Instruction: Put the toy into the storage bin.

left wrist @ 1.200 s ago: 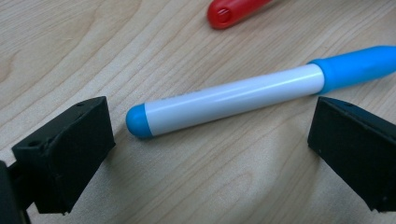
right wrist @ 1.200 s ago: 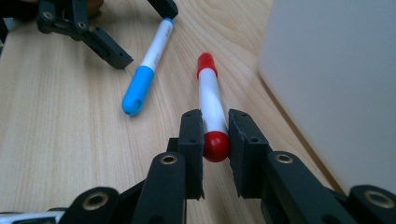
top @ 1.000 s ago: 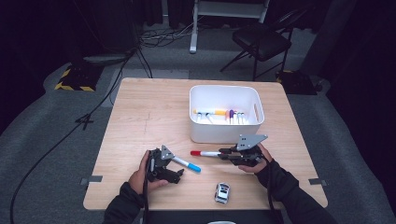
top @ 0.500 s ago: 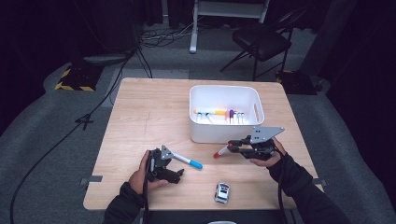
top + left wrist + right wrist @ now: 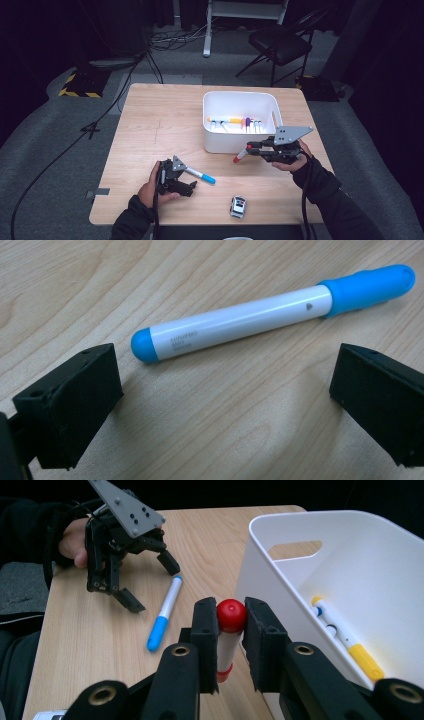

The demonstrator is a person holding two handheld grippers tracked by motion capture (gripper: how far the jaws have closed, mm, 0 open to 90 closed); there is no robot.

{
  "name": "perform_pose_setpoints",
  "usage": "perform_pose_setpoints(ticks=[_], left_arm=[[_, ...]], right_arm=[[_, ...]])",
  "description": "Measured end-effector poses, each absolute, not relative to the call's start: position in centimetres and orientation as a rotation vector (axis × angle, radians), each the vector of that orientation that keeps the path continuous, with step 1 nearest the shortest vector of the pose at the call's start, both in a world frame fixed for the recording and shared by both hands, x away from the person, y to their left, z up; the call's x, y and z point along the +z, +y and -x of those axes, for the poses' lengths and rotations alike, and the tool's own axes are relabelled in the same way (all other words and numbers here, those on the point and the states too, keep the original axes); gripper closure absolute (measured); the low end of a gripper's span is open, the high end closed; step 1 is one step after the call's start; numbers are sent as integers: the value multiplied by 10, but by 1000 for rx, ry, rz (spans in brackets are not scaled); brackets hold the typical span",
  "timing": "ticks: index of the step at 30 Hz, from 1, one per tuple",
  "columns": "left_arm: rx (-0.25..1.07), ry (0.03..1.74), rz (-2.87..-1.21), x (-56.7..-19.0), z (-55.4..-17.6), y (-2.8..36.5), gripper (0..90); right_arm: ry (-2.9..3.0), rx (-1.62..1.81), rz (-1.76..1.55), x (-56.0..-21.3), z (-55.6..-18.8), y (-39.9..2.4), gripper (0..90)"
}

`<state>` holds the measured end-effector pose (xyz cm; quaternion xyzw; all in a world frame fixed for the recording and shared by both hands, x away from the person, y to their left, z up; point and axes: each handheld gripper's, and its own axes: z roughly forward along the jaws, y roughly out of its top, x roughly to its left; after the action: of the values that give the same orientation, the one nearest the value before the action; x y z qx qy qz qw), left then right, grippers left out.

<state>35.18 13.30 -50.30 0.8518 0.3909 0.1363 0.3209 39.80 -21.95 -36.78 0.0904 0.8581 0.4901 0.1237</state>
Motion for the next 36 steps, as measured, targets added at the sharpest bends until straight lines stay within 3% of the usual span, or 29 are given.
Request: perform_pose_setpoints(ticks=[36], left_arm=[[358, 1027, -2239, -503, -352, 133, 5]], right_arm=[[2420, 1589, -238, -284, -420, -218, 767]])
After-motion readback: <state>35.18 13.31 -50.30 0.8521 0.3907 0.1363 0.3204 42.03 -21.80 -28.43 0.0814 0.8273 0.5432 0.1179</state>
